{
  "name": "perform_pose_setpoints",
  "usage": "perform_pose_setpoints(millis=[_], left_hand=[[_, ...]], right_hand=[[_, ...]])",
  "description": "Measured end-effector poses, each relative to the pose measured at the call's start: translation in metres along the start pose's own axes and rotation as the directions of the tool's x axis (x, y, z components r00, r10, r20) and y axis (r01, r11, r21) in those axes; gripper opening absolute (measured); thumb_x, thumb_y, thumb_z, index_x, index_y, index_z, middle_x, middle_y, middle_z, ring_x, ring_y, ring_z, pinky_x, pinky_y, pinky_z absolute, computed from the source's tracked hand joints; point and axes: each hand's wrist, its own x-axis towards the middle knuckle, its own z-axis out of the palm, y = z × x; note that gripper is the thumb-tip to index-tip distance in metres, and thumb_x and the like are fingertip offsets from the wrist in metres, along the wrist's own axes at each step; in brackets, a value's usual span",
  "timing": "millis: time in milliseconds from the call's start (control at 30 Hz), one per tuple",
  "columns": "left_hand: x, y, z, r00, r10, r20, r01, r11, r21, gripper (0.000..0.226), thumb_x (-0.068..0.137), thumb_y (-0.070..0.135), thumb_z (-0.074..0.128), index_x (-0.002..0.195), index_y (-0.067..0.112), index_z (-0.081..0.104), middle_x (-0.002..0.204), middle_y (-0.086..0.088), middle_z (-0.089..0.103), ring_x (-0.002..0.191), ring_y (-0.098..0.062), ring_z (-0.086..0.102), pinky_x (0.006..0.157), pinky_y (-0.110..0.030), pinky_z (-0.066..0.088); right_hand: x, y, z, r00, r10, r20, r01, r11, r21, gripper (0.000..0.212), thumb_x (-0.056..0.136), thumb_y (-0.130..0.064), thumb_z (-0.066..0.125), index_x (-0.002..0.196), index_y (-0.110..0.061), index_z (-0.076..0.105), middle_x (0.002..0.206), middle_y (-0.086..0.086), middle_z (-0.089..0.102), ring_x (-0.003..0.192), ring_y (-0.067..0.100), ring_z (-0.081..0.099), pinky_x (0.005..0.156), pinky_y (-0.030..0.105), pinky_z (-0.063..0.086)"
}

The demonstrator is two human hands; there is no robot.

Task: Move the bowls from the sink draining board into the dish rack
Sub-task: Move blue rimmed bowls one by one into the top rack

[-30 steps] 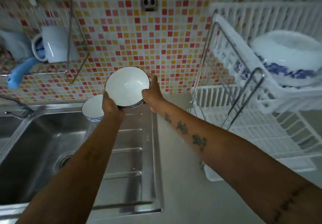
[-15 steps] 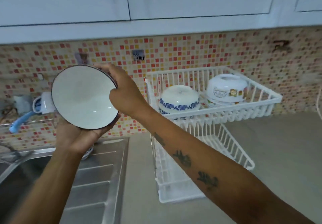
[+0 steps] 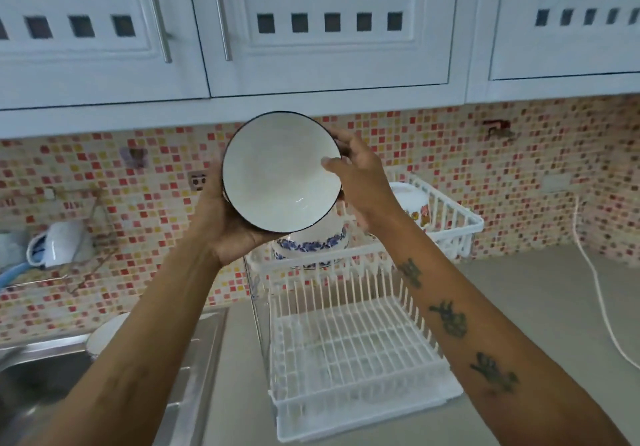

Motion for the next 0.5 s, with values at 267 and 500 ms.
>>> perform_pose_setpoints(millis=[267,500], left_hand=[[0.02,-0.012,0.023,0.851,0.513,-0.114,-0.282,0.629,0.724,0.071,0.058,0.055,0.085,0.109,0.017,0.053,0.103,-0.005,0.071,0.085,-0.02,0.071,0.065,-0.032,0.059],[0.044,-0.047,0.014,0.804,0.595,0.001,-0.144,0.192,0.971,0.085,0.049,0.058,0.088,0.115,0.025,0.047,0.12,-0.005,0.04,0.116,-0.025,0.046,0.097,-0.04,0.051]], right_hand=[[0.039,0.019,-0.023,0.904,0.409,0.121,-0.399,0.911,-0.1,0.082,0.083,-0.079,0.022,0.145,-0.028,0.04,0.153,0.003,0.039,0.142,0.032,0.029,0.113,0.058,0.026],[0.064,0.057,-0.015,0.84,0.524,0.142,-0.506,0.85,-0.145,0.065,0.074,-0.075,0.054,0.115,-0.025,0.061,0.11,0.001,0.067,0.105,0.024,0.062,0.098,0.047,0.048]])
